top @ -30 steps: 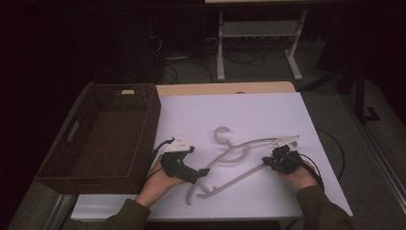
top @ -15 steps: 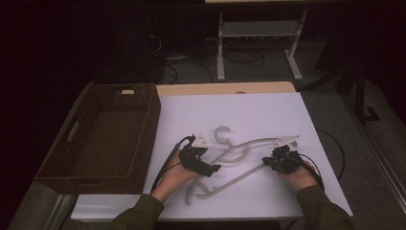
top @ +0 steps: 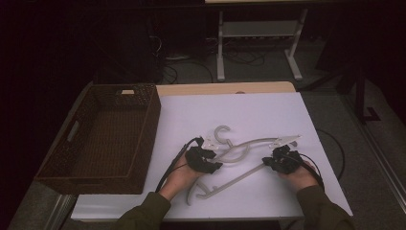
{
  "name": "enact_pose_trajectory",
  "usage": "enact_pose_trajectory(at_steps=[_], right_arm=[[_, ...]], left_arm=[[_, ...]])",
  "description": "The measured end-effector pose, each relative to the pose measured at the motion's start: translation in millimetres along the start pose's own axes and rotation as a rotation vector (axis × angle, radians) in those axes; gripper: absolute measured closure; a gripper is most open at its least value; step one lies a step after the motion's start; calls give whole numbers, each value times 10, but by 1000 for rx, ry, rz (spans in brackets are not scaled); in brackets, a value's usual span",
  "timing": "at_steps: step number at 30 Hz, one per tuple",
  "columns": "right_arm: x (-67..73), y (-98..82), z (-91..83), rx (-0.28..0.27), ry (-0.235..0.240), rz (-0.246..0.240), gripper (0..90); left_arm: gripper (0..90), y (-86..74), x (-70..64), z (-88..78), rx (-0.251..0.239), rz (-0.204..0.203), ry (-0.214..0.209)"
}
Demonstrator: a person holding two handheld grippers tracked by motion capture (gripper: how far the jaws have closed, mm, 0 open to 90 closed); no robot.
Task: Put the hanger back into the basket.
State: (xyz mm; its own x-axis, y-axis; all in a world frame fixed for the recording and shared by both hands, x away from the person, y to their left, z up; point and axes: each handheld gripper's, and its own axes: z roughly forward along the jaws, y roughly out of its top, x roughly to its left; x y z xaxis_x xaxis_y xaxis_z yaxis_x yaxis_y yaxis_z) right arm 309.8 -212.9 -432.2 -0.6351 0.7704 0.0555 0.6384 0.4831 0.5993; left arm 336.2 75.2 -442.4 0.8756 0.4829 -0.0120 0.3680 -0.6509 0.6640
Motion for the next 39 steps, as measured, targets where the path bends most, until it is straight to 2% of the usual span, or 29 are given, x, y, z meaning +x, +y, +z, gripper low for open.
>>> enact_pose_trajectory(at_steps=[7,14,19,27,33,38,39], right_arm=[[-6,-2,-2,-2,1,-4,899],[-15,-2,-1,-5,4,-11,899],[-13,-1,-8,-6,-2,-14,899],[-14,4,-19,-17,-4,-26,899],[-6,11,-35,-29,2,-7,899],[-4,20,-42,-45,5,-29,898],[10,22,-49,-46,13,-18,898]], left_arm=[[658,32,-19,7,10,10,5],[760,39,-27,9,10,0,-8],[775,51,-33,5,16,-13,-3],[794,69,-32,-18,5,-61,15],[806,76,-21,-11,13,-96,24],[813,74,-6,-14,17,-113,40],[817,72,6,-21,20,-109,42]])
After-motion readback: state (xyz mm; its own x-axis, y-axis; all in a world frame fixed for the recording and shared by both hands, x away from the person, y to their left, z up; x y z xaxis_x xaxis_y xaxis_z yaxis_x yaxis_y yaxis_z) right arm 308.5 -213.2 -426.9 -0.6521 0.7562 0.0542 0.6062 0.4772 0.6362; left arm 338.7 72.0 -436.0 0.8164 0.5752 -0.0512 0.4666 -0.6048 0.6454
